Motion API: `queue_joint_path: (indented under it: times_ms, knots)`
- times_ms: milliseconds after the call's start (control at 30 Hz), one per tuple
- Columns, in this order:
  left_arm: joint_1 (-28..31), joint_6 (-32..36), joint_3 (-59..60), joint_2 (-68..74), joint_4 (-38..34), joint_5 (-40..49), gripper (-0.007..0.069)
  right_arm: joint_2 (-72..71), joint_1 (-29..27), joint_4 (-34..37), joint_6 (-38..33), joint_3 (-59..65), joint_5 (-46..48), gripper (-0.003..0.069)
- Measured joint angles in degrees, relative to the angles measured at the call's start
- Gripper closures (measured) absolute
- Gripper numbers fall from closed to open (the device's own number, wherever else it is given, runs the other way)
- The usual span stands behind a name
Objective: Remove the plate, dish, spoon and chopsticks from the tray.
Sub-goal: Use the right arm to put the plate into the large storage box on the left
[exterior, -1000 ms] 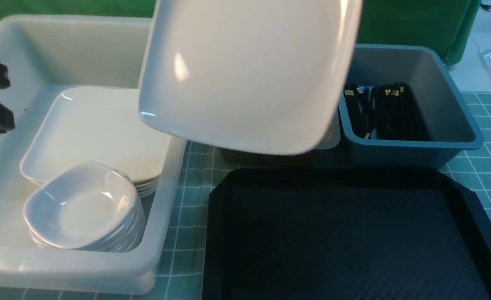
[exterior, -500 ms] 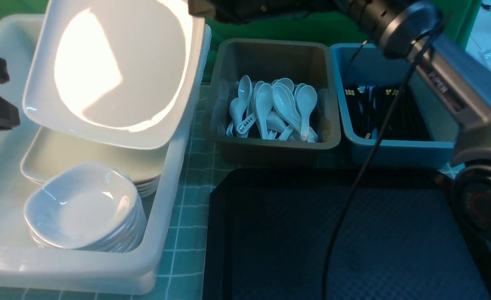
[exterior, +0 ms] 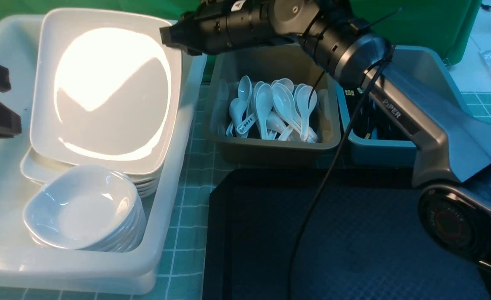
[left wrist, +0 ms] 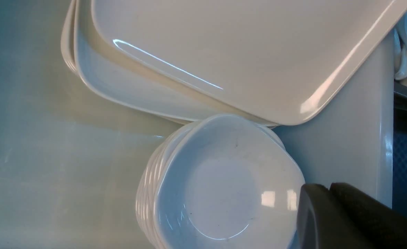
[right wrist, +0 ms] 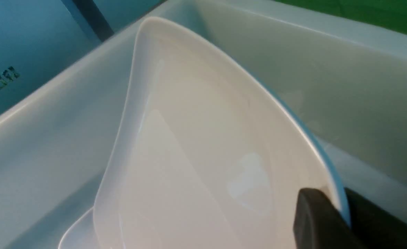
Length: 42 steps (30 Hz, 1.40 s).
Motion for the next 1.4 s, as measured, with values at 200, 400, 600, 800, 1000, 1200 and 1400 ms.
queue_joint_path:
  times_ms: [200, 400, 600, 800, 1000, 1200, 1400]
  knots:
    - [0.00, 0.29, 0.00, 0.00, 0.00, 0.00, 0.0610, 0.00, 0.46, -1.25, -0.11, 0.00, -0.19, 0.0592]
    - [0.00, 0.36, 0.00, 0.00, 0.00, 0.12, 0.0610, 0.00, 0.96, -4.26, -0.18, 0.00, 0.23, 0.0440]
    - [0.00, 0.47, 0.00, 0.00, 0.00, 0.24, 0.0610, 0.00, 0.96, -6.65, -0.23, 0.00, 1.87, 0.0368]
    - [0.00, 0.47, 0.00, 0.00, 0.00, 0.24, 0.0610, 0.00, 0.78, -7.42, -0.23, -0.18, 4.24, 0.0363]
    - [0.00, 0.47, 0.00, 0.00, 0.00, 0.62, 0.0610, 0.00, 0.67, -10.24, -0.09, -0.18, 8.07, 0.0363]
    - [0.00, 0.48, 0.00, 0.00, 0.00, 0.89, 0.0610, 0.00, 0.67, -11.96, 2.08, -0.18, 11.90, 0.0363]
    - [0.00, 0.67, 0.00, 0.00, 0.00, 0.95, 0.0610, -1.30, 0.73, -13.45, 4.59, -0.18, 13.94, 0.0363]
